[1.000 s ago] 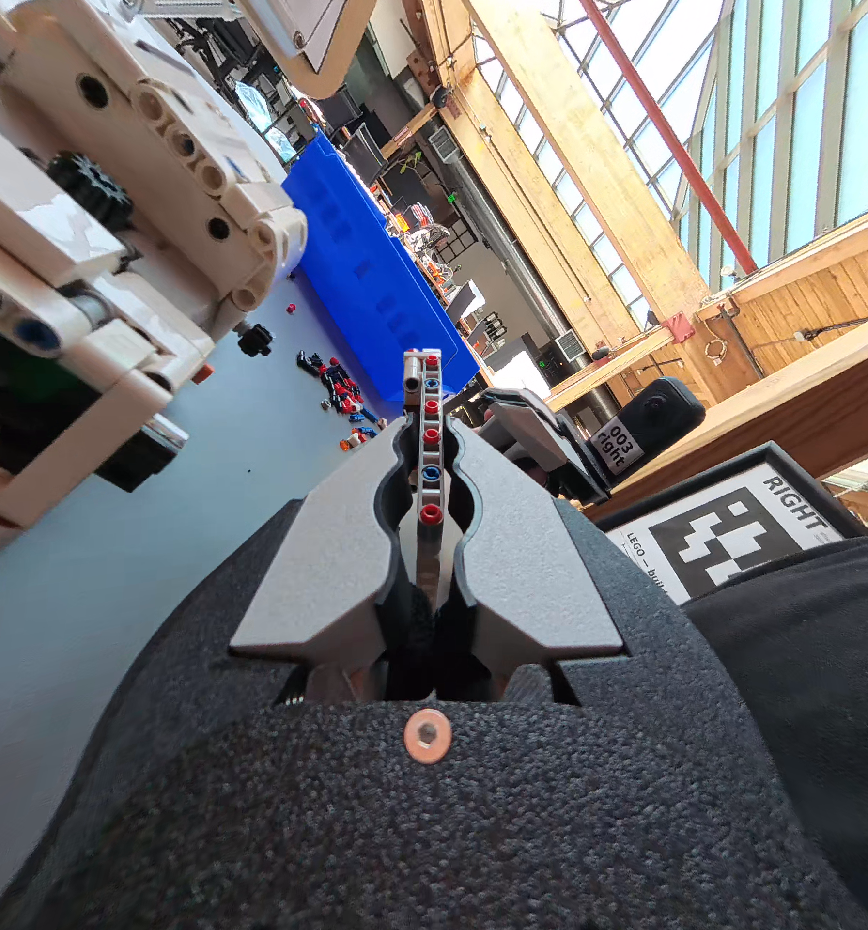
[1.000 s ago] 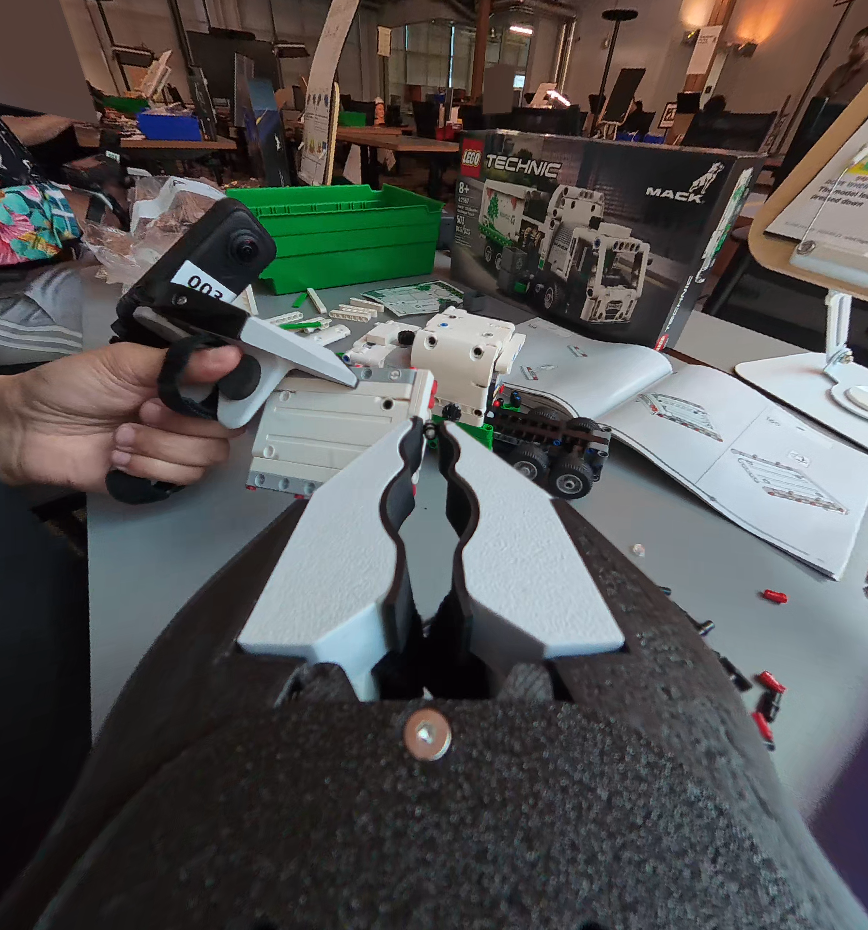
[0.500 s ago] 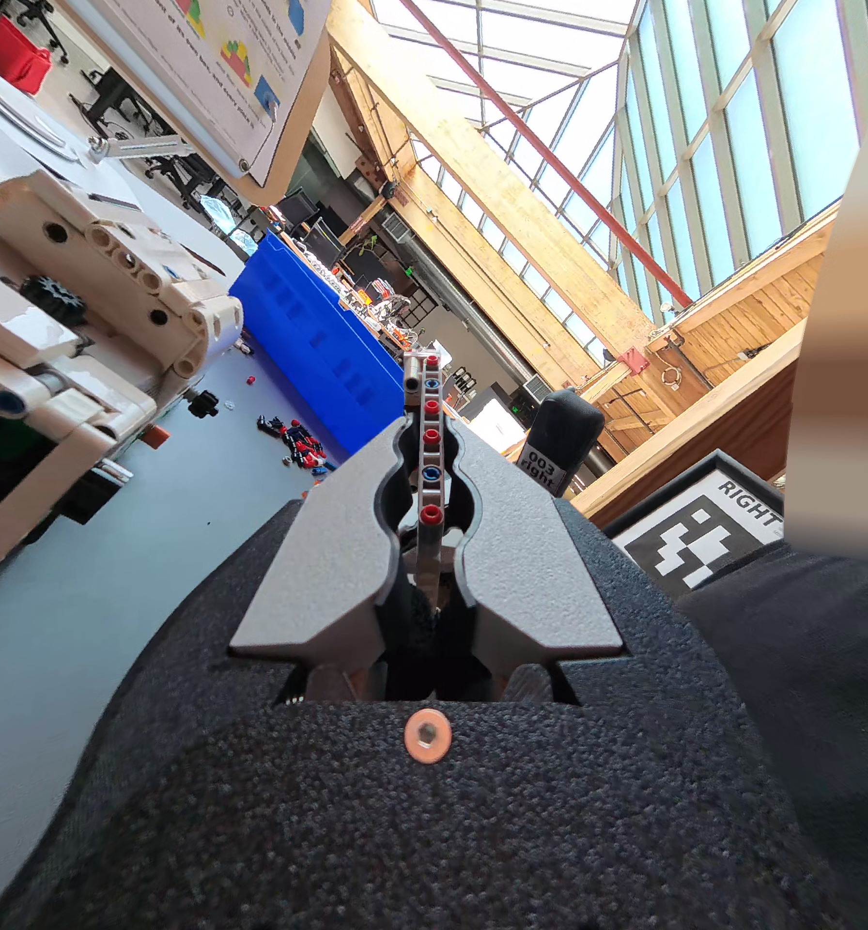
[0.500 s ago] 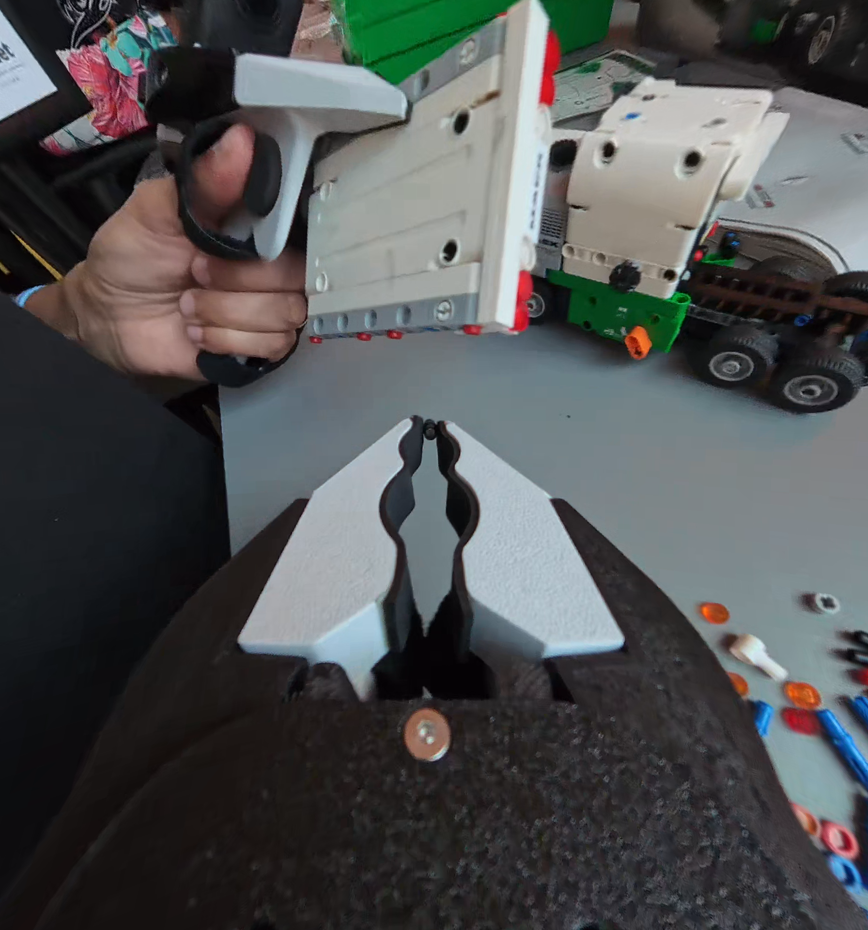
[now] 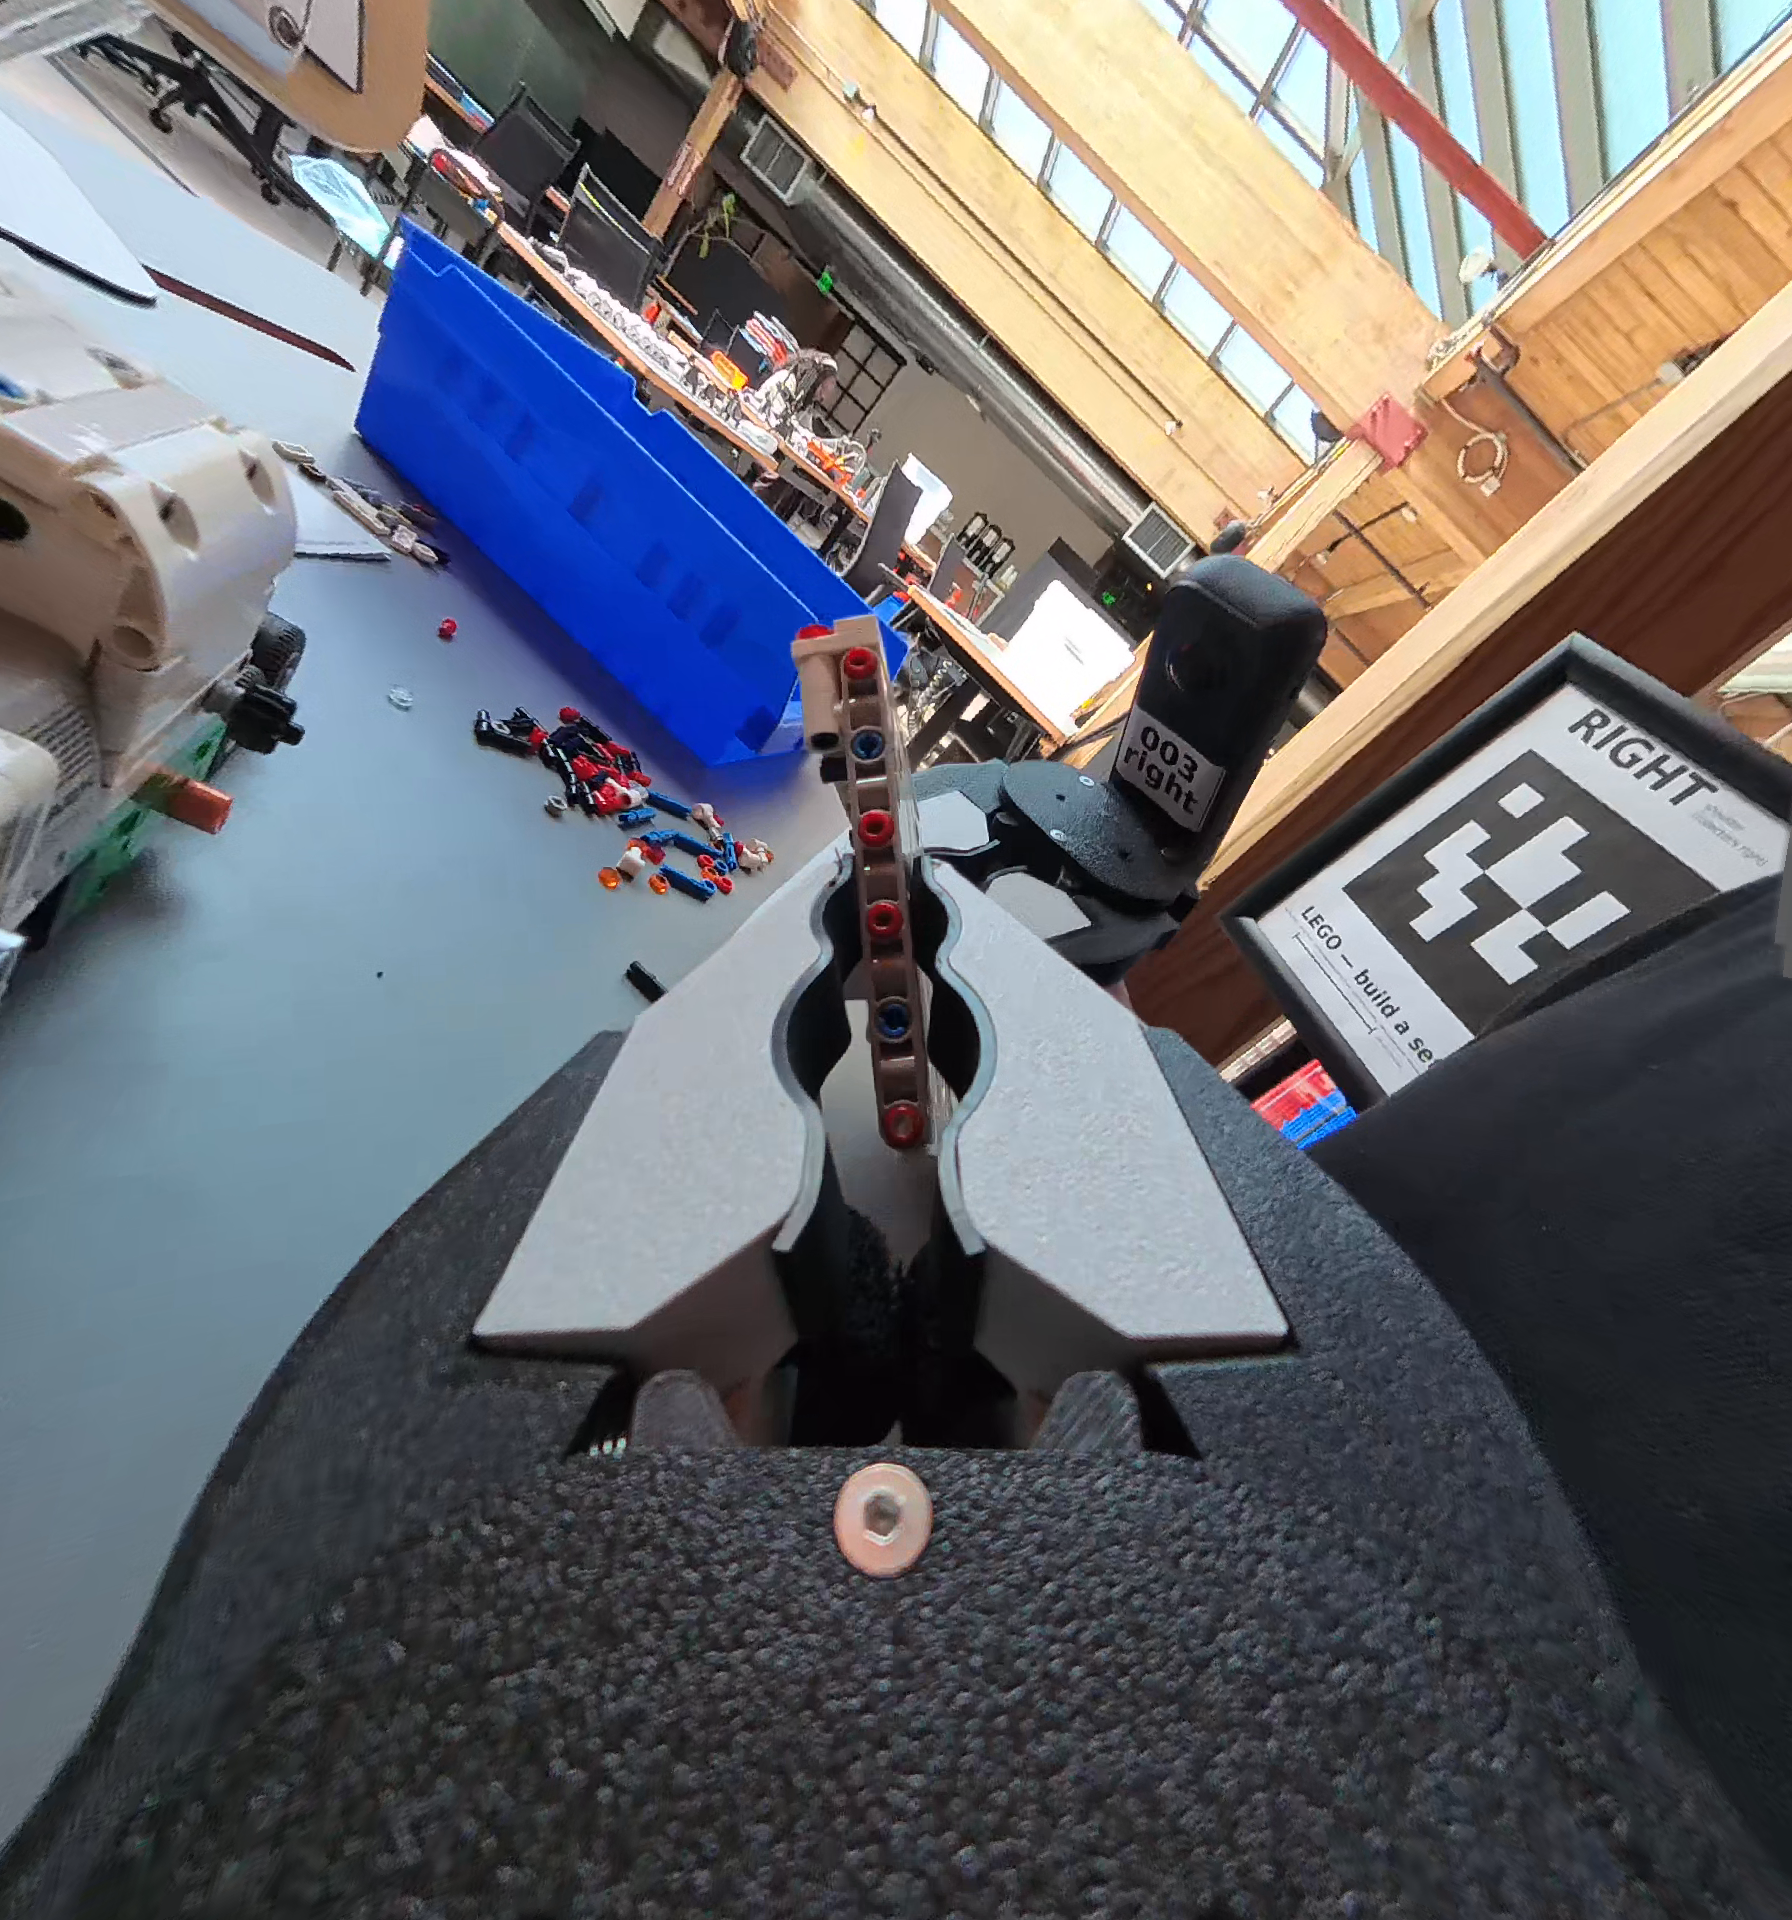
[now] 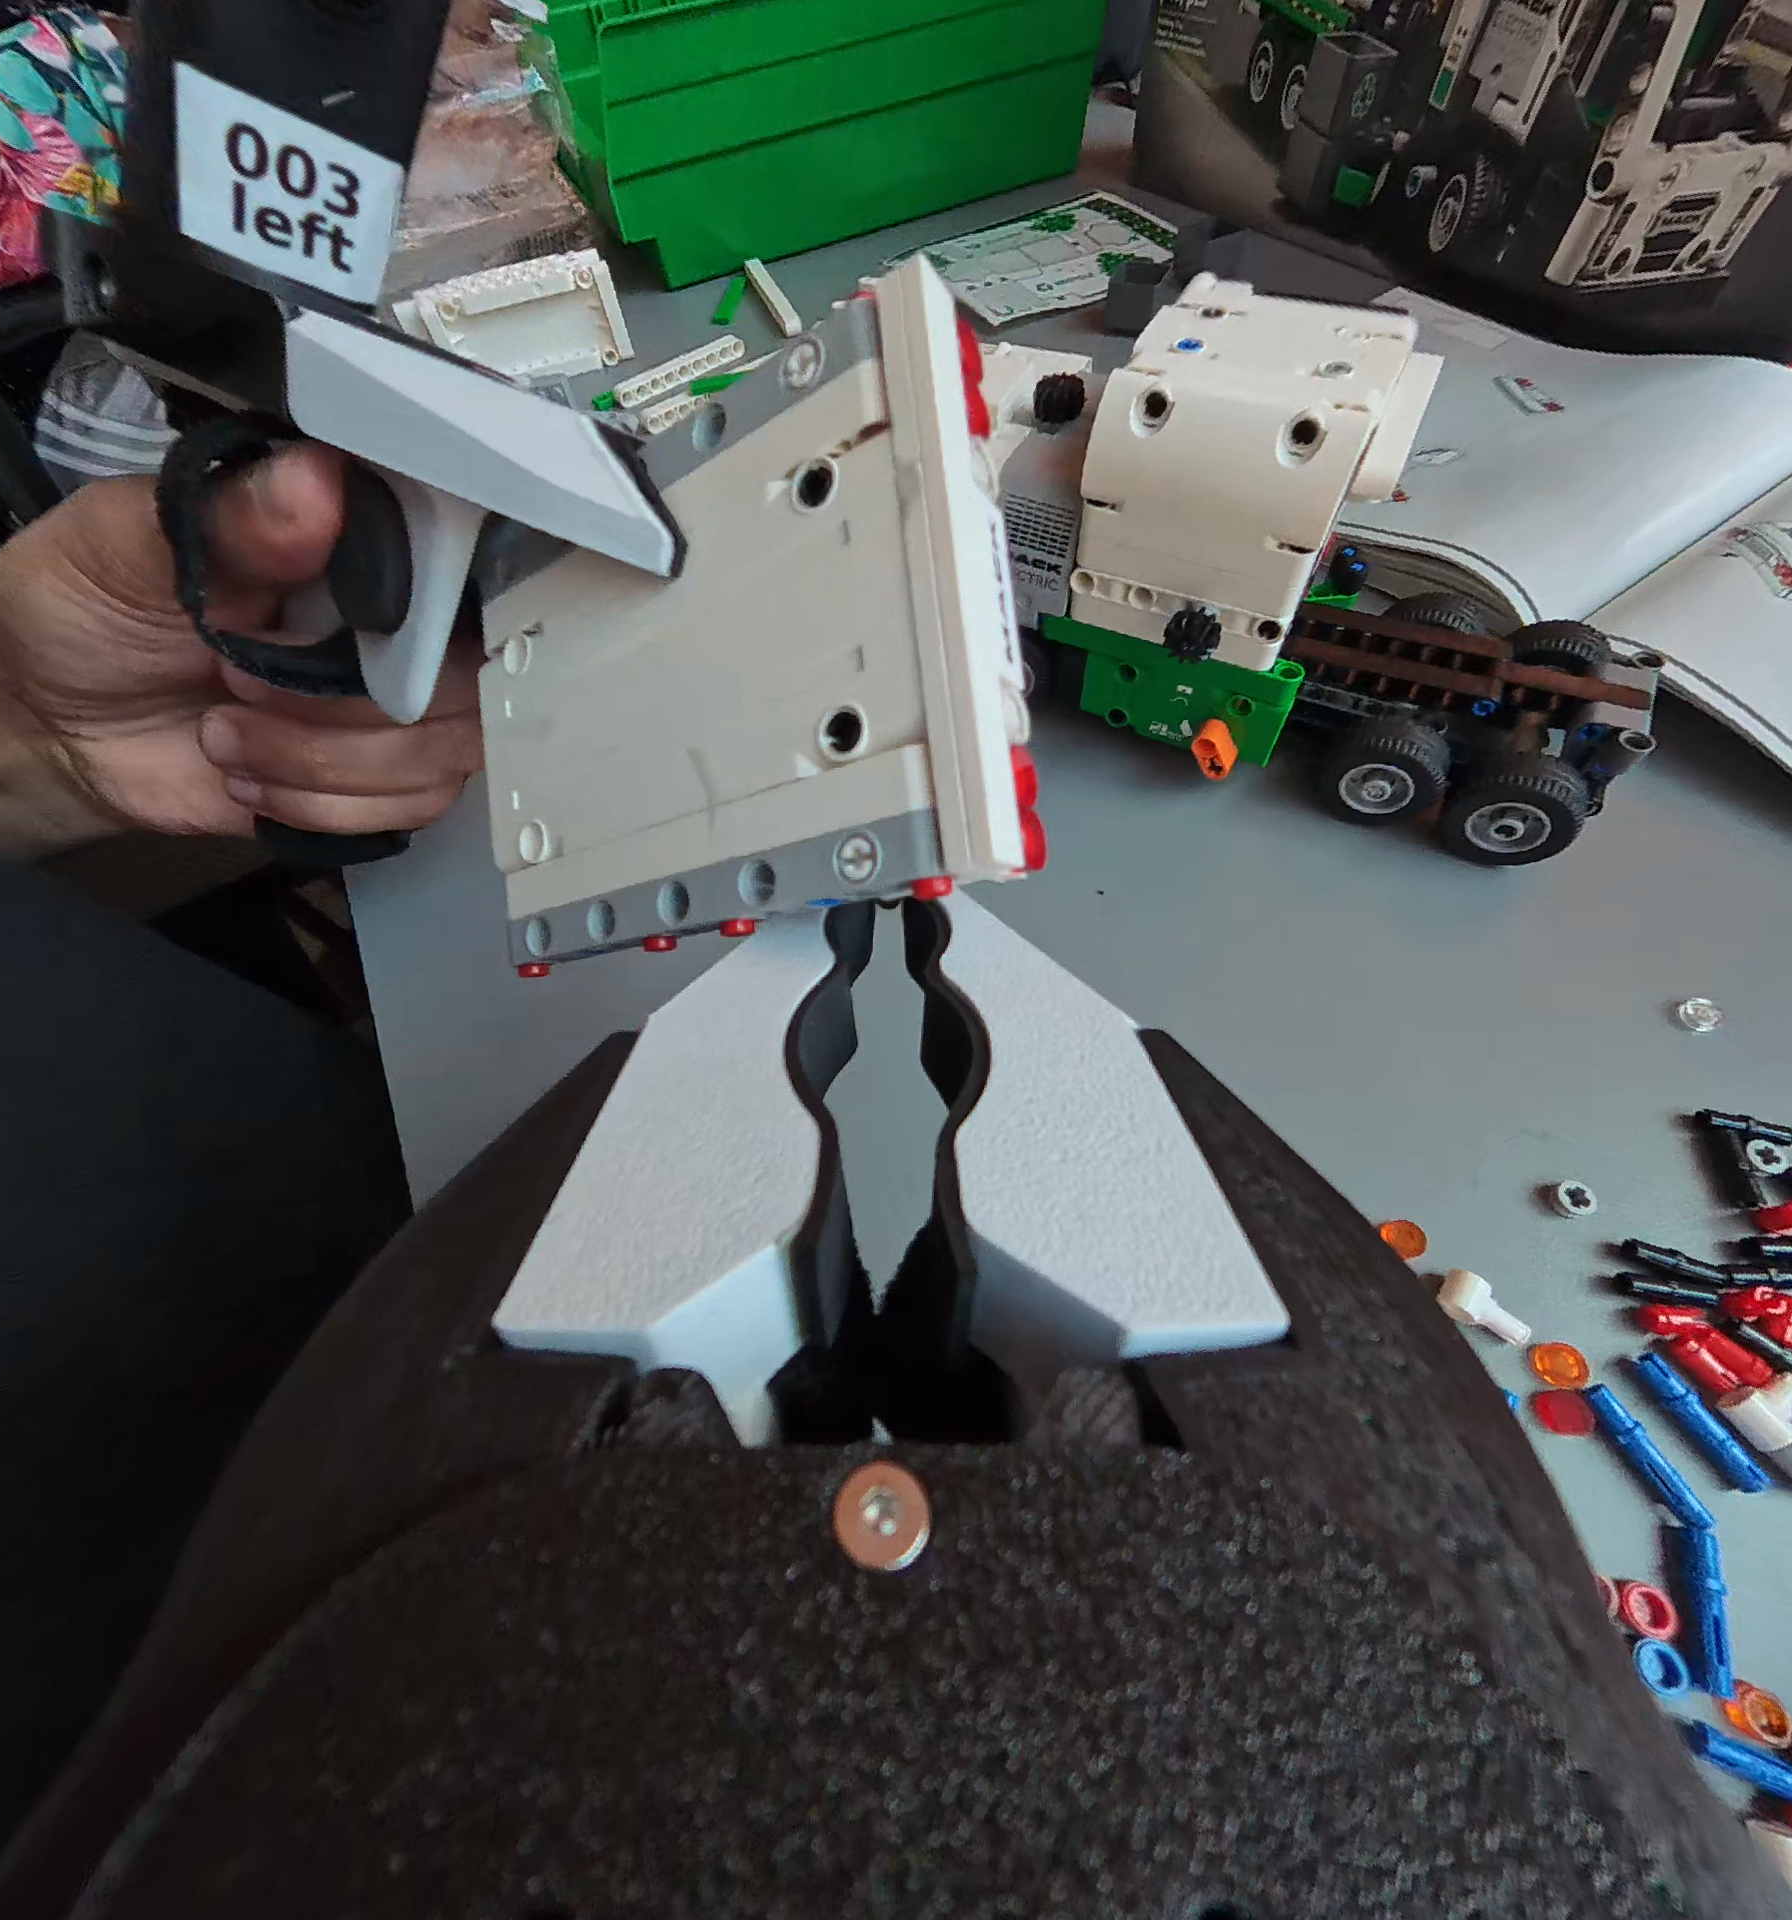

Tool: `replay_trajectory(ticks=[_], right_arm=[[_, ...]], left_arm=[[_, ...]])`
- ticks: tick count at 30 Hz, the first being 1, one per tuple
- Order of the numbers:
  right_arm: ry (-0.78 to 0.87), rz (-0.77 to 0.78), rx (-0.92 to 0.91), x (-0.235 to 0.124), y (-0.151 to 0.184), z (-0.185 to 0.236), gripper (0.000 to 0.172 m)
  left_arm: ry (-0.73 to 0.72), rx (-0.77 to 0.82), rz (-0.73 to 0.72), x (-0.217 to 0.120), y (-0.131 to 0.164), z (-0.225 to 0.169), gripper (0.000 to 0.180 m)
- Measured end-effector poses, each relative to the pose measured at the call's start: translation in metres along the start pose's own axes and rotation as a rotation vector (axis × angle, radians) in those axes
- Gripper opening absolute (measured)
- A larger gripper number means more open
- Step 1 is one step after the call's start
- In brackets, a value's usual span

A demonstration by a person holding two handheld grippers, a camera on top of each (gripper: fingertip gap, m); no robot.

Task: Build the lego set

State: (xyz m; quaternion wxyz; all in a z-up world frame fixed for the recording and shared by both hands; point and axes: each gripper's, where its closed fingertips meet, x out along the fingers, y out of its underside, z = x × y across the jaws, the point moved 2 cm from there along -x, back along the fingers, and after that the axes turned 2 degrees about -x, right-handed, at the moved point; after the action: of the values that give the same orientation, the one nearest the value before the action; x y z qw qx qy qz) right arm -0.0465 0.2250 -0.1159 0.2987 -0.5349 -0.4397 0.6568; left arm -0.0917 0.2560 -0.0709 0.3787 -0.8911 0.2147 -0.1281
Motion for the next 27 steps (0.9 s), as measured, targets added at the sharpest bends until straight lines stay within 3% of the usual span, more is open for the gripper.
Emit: replay_trajectory(ticks=[1,8,11,15,20,23,27], right_arm=[[0.006,0.004,0.003,0.0,0.001,-0.001,0.003],[0.01,0.004,0.006,-0.002,-0.003,-0.002,0.004],[0.011,-0.002,0.021,-0.002,-0.001,-0.004,0.004],[0.17,0.011,-0.072,-0.01,0.002,-0.026,0.004],[0.199,-0.179,-0.166,-0.024,-0.04,-0.01,0.003],[0.252,-0.193,-0.22,-0.017,-0.055,-0.003,0.003],[0.272,-0.155,-0.215,-0.004,-0.052,-0.002,0.003]], left_arm=[[-0.006,0.015,0.018,0.0,0.001,-0.001,0.006],[-0.009,0.062,0.088,-0.005,0.005,-0.004,0.006],[-0.084,0.094,0.057,-0.009,0.0,0.009,0.006],[-0.236,0.143,0.051,-0.012,-0.006,0.036,0.006],[-0.307,0.149,0.128,0.003,0.005,0.051,0.007],[-0.318,0.16,0.149,0.015,0.013,0.049,0.007],[-0.309,0.135,0.131,0.024,0.018,0.045,0.006]])
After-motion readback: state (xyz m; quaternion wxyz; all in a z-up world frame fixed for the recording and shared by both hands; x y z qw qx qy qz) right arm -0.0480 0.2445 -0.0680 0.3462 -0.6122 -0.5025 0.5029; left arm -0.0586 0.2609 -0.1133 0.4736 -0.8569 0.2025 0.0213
